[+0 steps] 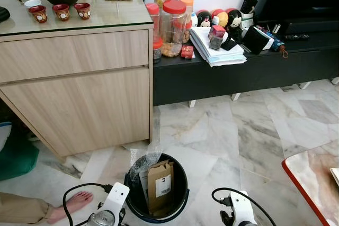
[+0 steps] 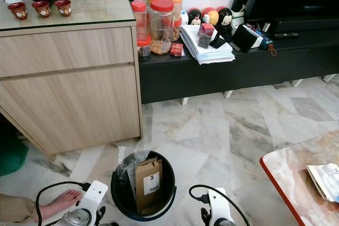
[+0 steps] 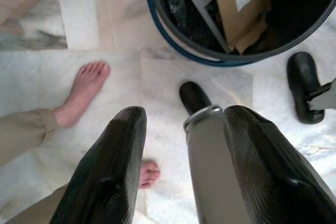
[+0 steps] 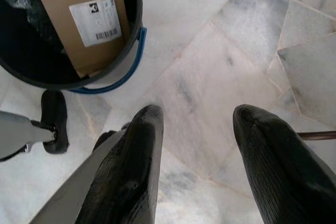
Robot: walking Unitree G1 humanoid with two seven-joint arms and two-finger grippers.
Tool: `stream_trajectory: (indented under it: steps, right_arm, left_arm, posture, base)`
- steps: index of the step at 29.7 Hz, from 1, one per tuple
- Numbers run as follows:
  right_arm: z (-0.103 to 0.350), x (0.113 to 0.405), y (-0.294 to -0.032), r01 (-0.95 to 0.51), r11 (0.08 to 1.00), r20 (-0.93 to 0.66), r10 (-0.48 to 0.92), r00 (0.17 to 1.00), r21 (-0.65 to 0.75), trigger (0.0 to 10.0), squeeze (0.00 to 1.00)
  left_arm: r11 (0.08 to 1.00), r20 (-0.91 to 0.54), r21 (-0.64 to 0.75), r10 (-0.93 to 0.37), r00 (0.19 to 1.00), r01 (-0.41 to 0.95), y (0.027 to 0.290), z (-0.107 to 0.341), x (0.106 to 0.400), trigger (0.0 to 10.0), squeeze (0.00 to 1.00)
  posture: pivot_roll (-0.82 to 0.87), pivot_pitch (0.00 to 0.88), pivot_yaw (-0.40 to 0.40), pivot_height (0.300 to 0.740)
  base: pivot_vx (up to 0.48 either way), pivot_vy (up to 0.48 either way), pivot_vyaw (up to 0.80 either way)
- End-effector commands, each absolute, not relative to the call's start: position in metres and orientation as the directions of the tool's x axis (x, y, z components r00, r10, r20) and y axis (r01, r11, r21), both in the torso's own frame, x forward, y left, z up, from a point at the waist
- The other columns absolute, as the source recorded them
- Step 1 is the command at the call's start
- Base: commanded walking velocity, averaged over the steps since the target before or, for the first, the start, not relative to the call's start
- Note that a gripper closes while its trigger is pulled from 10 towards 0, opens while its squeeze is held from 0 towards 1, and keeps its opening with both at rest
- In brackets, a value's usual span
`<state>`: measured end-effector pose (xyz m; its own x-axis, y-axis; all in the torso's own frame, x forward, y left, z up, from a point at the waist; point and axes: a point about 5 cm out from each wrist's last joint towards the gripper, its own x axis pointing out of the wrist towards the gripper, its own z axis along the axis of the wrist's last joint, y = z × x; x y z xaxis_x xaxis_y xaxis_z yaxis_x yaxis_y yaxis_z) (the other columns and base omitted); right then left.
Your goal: Picking trash to rubbish bin
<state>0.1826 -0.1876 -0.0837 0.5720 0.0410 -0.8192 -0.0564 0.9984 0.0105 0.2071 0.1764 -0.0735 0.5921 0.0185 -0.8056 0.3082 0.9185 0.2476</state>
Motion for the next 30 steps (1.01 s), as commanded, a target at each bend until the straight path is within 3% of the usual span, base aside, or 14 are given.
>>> stream_trajectory:
  steps: [1,25,30]
  right_arm:
    - [-0.0801,0.1895,-0.1893,-0.012,1.0,-0.802,0.023,0.596,0.02,10.0,0.0]
    - [-0.0795,0.1898,-0.1897,0.007,1.0,-0.791,0.017,0.611,0.027,10.0,0.0]
    - [-0.0792,0.1903,-0.1891,0.012,0.999,-0.788,0.018,0.615,0.032,10.0,0.0]
  left_arm:
    - [0.924,-0.832,0.239,0.035,0.554,0.3,0.177,-0.0809,0.1938,10.0,0.0]
    - [0.938,-0.828,0.221,0.036,0.56,0.266,0.1746,-0.0838,0.1875,10.0,0.0]
    - [0.94,-0.827,0.216,0.033,0.561,0.264,0.174,-0.0839,0.1874,10.0,0.0]
  posture:
    - [0.08,0.091,-0.094,0.74]
    - [0.08,0.121,-0.104,0.74]
    - [0.08,0.129,-0.101,0.74]
  base:
    - [0.0,0.0,0.0]
    - [0.0,0.0,0.0]
    - [-0.286,0.0,0.0]
